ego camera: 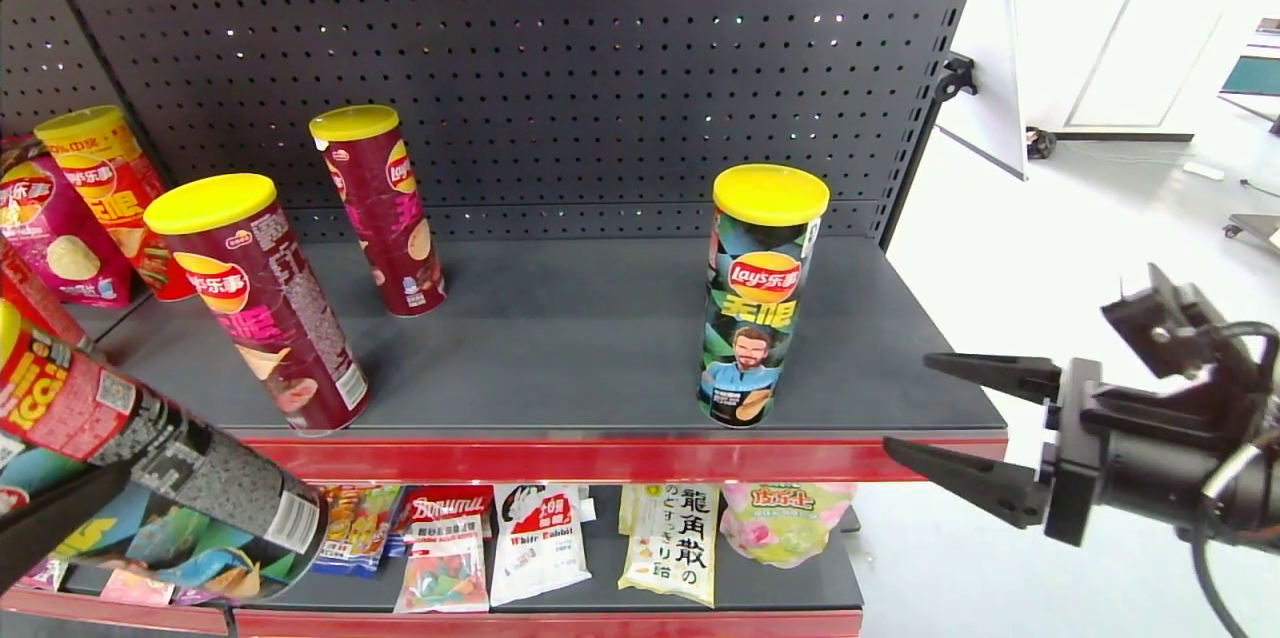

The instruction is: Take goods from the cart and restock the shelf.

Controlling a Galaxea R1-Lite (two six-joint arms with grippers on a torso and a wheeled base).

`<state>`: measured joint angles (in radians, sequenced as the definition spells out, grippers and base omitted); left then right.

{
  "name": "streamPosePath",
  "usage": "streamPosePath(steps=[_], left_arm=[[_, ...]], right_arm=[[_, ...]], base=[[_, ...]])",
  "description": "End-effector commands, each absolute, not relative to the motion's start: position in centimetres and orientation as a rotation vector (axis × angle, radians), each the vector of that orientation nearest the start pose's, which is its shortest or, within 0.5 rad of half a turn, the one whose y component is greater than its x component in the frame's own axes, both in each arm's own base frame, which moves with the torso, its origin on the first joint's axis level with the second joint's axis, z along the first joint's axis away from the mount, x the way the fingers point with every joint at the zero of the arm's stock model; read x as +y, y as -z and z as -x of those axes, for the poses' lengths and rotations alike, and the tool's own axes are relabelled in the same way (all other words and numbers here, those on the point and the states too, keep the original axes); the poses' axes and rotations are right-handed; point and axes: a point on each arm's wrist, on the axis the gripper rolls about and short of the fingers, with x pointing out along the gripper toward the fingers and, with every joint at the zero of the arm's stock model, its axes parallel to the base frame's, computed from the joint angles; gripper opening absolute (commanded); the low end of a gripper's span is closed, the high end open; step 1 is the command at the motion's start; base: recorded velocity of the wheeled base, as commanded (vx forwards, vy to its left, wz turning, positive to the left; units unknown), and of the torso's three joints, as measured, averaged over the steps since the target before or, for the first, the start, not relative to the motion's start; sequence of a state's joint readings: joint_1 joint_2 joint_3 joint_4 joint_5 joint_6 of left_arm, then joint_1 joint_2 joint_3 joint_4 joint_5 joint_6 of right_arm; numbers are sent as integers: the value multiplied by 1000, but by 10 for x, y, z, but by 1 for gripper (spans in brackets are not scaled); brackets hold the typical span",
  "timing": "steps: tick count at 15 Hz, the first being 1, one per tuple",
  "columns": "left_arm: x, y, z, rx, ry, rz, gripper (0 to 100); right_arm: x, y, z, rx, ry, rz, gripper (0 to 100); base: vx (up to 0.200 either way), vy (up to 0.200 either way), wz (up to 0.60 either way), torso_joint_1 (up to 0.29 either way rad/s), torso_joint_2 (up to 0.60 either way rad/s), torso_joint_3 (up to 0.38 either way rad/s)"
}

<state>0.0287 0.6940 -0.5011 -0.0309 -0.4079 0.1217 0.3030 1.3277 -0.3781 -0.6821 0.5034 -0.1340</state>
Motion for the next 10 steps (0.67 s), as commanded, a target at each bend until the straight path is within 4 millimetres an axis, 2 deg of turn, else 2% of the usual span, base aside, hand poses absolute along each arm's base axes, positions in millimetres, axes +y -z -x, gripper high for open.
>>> streamPosePath(steps=[1,3,4,5,8,10], left_arm=[[-7,-223,-70,142,382,-87,0],[-7,-223,-71,144,381,-92,0],[-7,-222,-72,152,381,-90,0],[-6,-222,-71,147,367,-92,0],[-6,-222,-70,143,361,-94,0],[-6,-222,-69,142,359,-93,0]], right_arm=[[27,-176,-124,94,-500,106,100],[14,-174,-102,72,-382,106,100],[7,-173,-82,64,-316,108,100],[3,-171,-53,80,-242,103,100],[8,-152,7,116,-164,94,100],[8,-143,21,108,-91,101,100]], base=[[0,0,0,0,0,0],[0,0,0,0,0,0],[0,0,0,0,0,0],[0,0,0,0,0,0],[0,0,0,0,0,0],[0,0,0,0,0,0]])
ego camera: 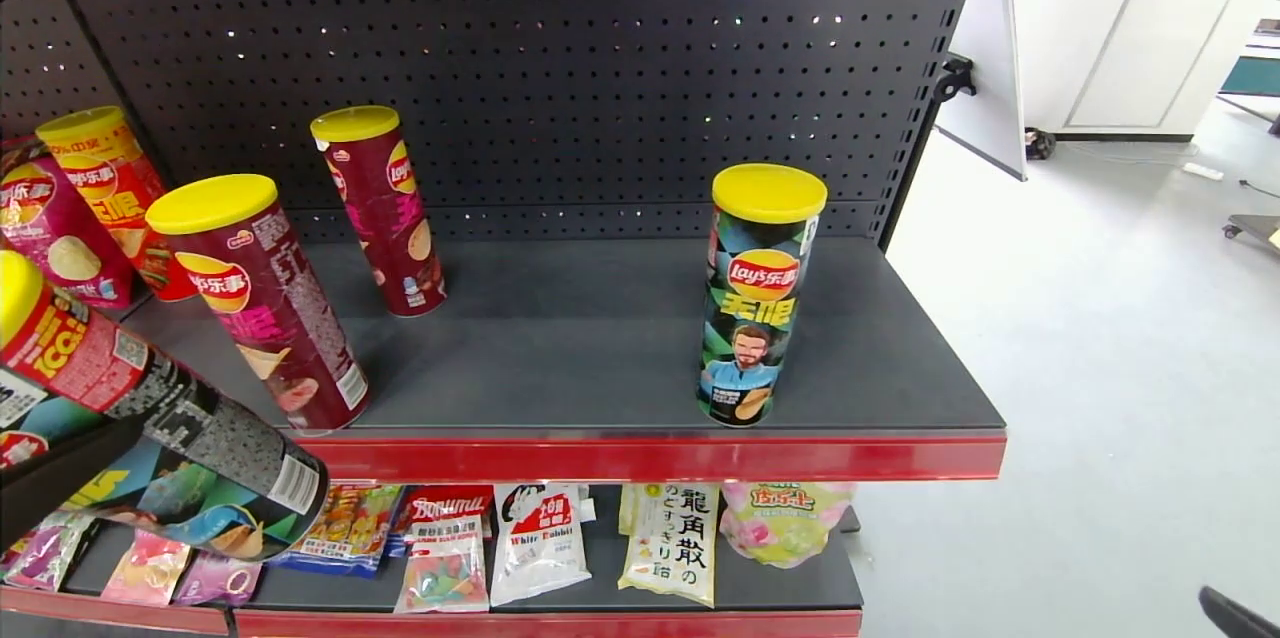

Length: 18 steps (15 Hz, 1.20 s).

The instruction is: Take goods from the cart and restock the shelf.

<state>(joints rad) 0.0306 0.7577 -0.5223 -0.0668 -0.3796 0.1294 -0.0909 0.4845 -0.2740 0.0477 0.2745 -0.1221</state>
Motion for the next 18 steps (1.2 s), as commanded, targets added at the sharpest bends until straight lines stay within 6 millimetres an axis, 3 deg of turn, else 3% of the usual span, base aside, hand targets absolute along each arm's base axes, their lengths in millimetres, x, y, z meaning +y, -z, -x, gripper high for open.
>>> streamPosePath(steps=[1,3,6,9,12,15,18], left_arm=[[-6,-222,-69,142,356,-93,0],[-6,-221,-65,130,355,-96,0],[-6,-213,-54,118,325,-96,0],[-6,-212,-49,106,310,-95,0],[-6,-208,-43,92,314,-97,0],[-6,-207,-41,91,310,-98,0],[-6,-207,-43,97,310,-97,0]], right_arm=[[7,-134,27,81,-11,112,100],[7,-126,32,46,36,120,100],[4,-112,26,34,144,156,100],[4,-85,15,32,78,147,100],[7,-85,15,22,-57,114,100],[3,-83,15,41,115,79,100],[7,-84,14,38,-91,90,100]], base=[[0,0,0,0,0,0],[0,0,0,0,0,0],[0,0,0,0,0,0],[0,0,0,0,0,0],[0,0,0,0,0,0],[0,0,0,0,0,0],[0,0,0,0,0,0]])
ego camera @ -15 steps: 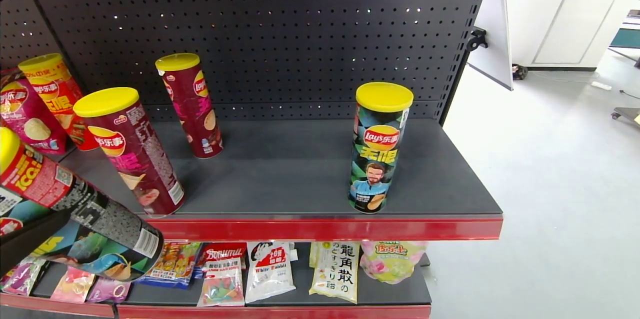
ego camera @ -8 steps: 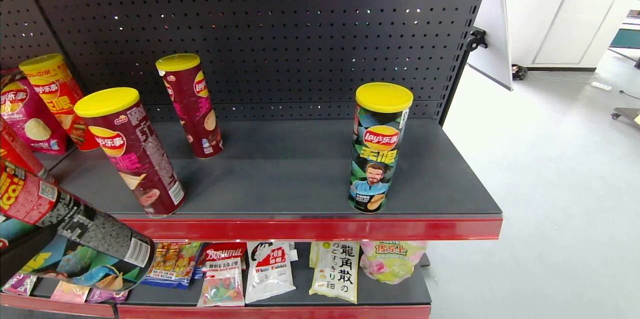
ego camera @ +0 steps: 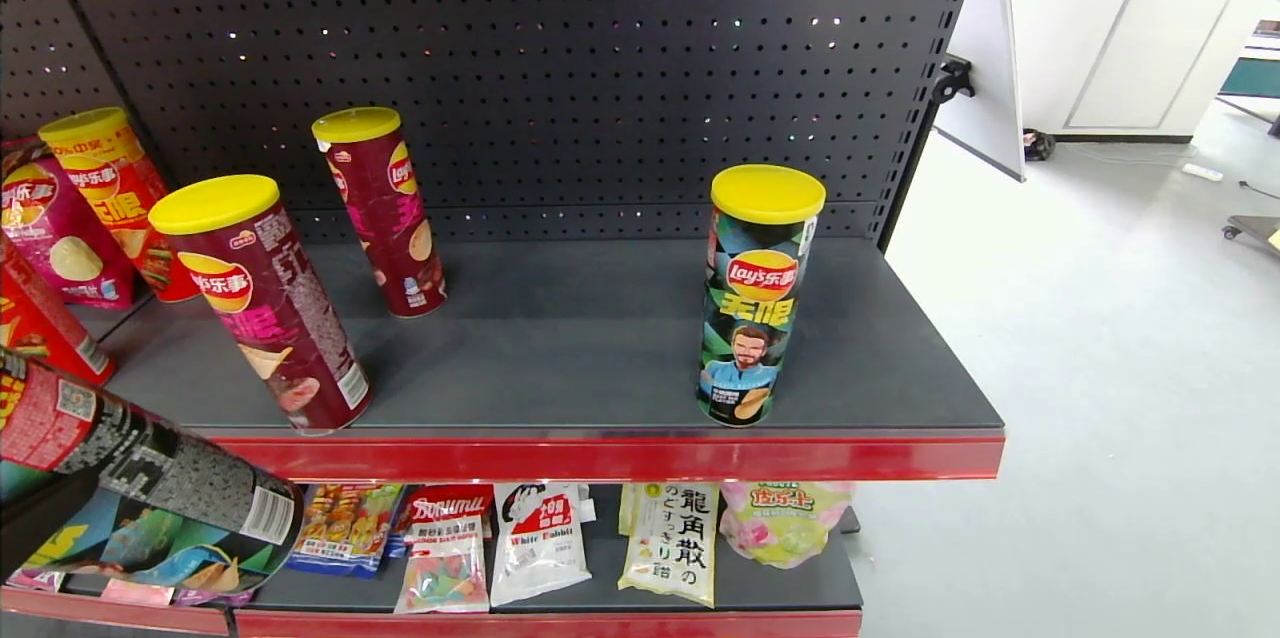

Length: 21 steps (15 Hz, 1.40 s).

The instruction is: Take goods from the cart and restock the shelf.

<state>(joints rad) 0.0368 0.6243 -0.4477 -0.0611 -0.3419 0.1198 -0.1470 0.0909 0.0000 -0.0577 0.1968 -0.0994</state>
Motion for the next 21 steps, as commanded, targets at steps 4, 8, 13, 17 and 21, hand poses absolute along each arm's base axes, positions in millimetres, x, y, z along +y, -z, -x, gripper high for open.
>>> streamPosePath(steps=[4,8,13,17,21], left_arm=[[-6,-207,-43,95,330,-96,0],[-6,-210,-43,83,322,-103,0],[-6,-209,-41,83,322,-113,0],[-7,-205,-37,111,330,-125,0],[-7,-188,-27,262,344,-131,0]], right_arm=[[4,-80,14,76,122,59,100],[4,-78,15,98,95,53,100],[4,-78,15,98,93,53,100],[4,-78,15,98,93,53,100],[4,-78,15,98,93,53,100]], base=[[0,0,0,0,0,0],[0,0,0,0,0,0],[0,0,0,0,0,0],[0,0,0,0,0,0],[0,0,0,0,0,0]])
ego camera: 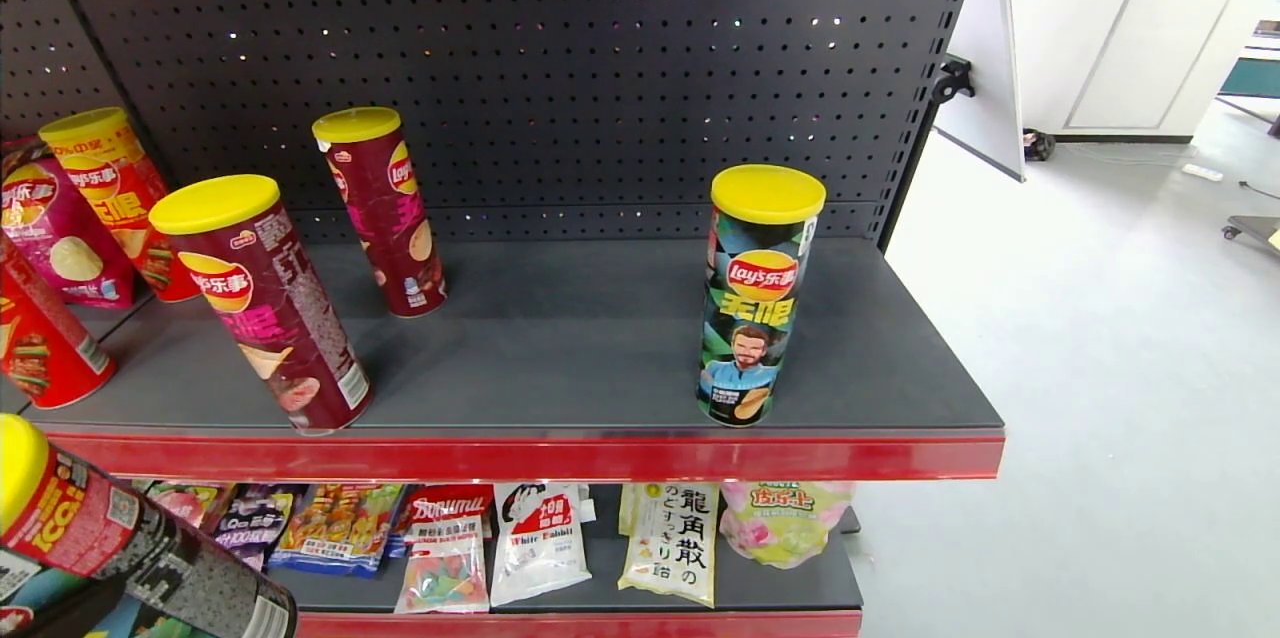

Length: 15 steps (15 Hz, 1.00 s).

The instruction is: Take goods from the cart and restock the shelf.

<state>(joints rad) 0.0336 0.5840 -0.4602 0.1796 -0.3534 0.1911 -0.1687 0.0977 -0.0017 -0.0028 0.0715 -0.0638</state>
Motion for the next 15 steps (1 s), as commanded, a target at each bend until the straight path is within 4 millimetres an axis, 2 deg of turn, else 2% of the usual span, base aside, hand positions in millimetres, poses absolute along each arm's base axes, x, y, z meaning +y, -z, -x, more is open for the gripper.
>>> streamPosePath(steps=[1,7,11,15], left_arm=[[-7,-189,-28,262,345,-131,0],[-7,-190,-29,261,353,-130,0],[-7,-190,-29,256,366,-131,0],[-7,-191,-28,242,366,-138,0]], right_arm=[[4,-78,15,99,93,53,100],[4,-78,15,99,84,53,100],[4,-78,15,100,81,53,100],[4,-78,15,100,81,53,100]], base=[[0,0,0,0,0,0],[0,0,0,0,0,0],[200,0,0,-5,-1,5],[0,0,0,0,0,0]])
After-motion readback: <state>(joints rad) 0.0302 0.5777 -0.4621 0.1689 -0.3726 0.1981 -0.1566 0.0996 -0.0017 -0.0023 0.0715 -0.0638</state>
